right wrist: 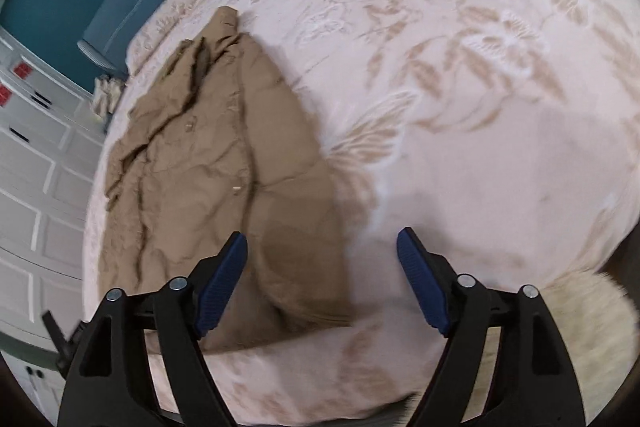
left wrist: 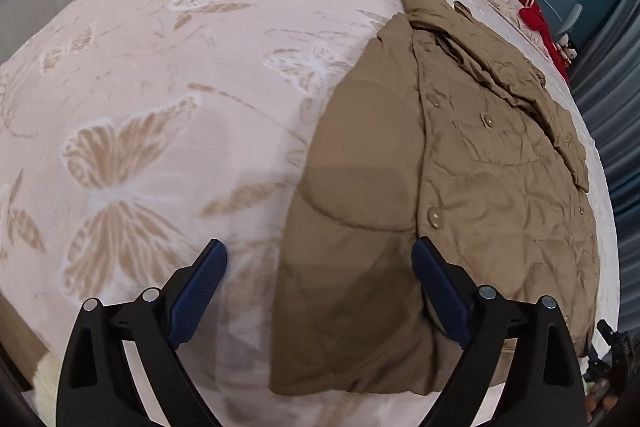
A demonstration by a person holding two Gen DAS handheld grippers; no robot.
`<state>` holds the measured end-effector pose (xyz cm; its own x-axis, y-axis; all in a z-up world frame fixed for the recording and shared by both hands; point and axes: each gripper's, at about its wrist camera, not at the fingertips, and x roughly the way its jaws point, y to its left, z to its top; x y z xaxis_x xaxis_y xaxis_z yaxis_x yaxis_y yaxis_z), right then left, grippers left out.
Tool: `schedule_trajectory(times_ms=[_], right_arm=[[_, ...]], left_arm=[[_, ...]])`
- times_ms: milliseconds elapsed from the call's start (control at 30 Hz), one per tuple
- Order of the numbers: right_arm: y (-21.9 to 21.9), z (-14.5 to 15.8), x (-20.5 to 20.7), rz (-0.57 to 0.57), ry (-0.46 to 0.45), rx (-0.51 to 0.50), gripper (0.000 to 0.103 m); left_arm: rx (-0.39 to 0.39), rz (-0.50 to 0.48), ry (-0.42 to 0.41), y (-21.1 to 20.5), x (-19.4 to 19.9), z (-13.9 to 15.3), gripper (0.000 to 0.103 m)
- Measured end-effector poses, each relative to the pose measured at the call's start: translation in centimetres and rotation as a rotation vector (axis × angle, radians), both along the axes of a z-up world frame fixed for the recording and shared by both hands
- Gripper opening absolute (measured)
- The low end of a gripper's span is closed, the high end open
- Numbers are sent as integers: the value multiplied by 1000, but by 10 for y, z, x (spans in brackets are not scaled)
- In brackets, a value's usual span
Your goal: Fold large clothes
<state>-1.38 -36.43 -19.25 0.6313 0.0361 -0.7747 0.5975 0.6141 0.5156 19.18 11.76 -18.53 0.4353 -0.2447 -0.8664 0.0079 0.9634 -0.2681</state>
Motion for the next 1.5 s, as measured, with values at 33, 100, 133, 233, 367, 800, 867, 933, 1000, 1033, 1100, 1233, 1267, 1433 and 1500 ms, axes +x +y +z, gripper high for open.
schedule_trajectory(times_ms=[33, 100, 133, 233, 367, 800, 867, 933, 1000, 1033, 1100, 1233, 1267, 1433, 1500], right_arm=[[4, -1, 3, 2, -6, 15, 76], [12, -2, 10, 33, -25, 29, 73], [16, -2, 13, 48, -30, 35, 66], [22, -3, 22, 58, 2, 11, 36], [20, 11, 23, 79, 0, 16, 6], [60, 113, -84, 516, 46, -82, 4], [69, 137, -106, 552, 26, -98, 4], [74, 171, -118, 539, -45, -129, 4], [67, 196, -112, 485, -139, -161, 4], [64, 202, -105, 469, -171, -172, 4], [51, 209, -79, 421, -241, -218, 4], [15, 183, -6, 306, -272, -189, 4], [8, 175, 13, 280, -271, -184, 4], [-6, 144, 85, 228, -226, -195, 3], [-6, 136, 105, 217, -205, -214, 3]], left_arm=[[-12, 5, 6, 0, -1, 1, 91], [-25, 8, 14, -1, -1, 2, 83], [-33, -1, 15, -2, -2, 3, 68], [-37, -37, 24, -12, -7, 6, 36], [-62, -81, 11, -19, -15, 22, 6], [-126, -241, 9, 36, -146, 139, 1], [-131, -243, -2, 48, -171, 171, 1], [-133, -245, -61, 50, -175, 199, 1], [-134, -243, -143, 44, -162, 224, 1], [-135, -238, -201, 39, -148, 235, 1], [-125, -222, -248, 36, -123, 236, 1], [-96, -138, -259, 23, -48, 214, 2], [-76, -123, -252, 19, -29, 205, 2], [66, -92, -226, -11, 46, 166, 3], [108, -85, -217, -21, 66, 149, 3]])
